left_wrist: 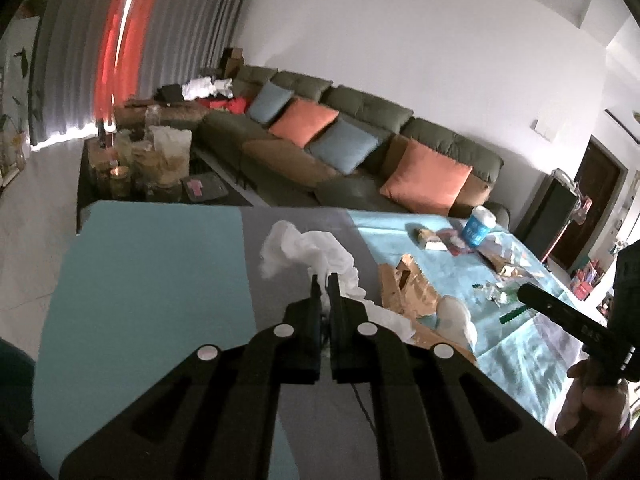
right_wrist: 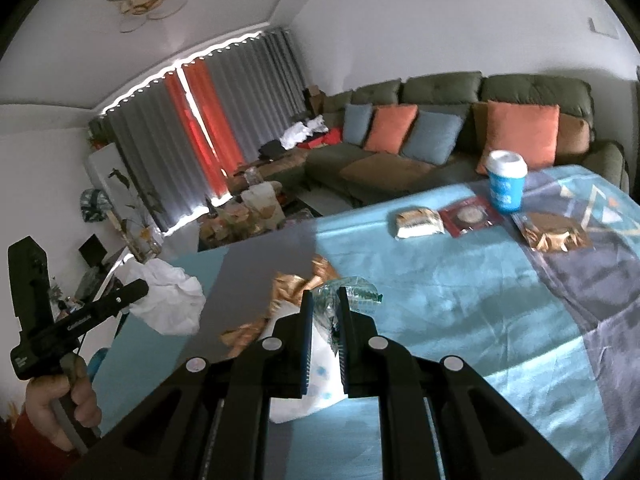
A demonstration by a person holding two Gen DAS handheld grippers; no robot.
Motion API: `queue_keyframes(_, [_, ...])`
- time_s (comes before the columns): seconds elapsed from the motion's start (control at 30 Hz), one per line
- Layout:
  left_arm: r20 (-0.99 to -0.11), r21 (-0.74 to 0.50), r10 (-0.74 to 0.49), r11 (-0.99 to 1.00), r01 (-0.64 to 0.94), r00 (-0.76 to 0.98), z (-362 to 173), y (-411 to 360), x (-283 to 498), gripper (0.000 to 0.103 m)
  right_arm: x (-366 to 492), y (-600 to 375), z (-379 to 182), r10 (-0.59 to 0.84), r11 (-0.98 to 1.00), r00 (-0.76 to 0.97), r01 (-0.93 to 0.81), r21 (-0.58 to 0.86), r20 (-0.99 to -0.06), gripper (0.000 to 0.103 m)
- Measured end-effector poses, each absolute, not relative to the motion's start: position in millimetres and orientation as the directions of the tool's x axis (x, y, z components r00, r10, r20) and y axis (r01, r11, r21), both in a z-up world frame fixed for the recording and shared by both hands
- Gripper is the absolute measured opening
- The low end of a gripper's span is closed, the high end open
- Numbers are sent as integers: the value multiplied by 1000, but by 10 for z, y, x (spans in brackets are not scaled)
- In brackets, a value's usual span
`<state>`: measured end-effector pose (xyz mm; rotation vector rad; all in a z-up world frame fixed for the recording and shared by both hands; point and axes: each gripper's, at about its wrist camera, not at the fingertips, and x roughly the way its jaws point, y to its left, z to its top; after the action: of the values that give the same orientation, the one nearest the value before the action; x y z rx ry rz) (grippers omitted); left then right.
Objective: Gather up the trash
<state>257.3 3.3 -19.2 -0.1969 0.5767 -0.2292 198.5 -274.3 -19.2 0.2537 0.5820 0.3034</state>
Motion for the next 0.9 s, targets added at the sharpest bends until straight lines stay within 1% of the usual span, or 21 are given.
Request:
queue_keyframes(0.17, [-480, -204, -222, 969, 138, 849, -14, 184, 2223, 3, 1886, -2533, -57, 397, 911, 789, -277, 306, -469, 10])
queue_keyframes(0.33, [-458, -199, -186, 974, 104, 869, 80, 363, 1898, 3, 1771, -2289, 55, 444, 893, 777, -341, 295, -446, 10])
queue_keyframes(0.47, [-441, -171, -138, 983, 68, 887, 136, 474, 1660, 3, 1667, -2046, 147, 490, 871, 759, -406, 277, -428, 10])
queue_keyframes(0.9, [-368, -125, 30, 989, -82, 929, 365, 1039, 844, 3, 1484, -994, 297, 650, 749, 633, -625, 218, -421, 10])
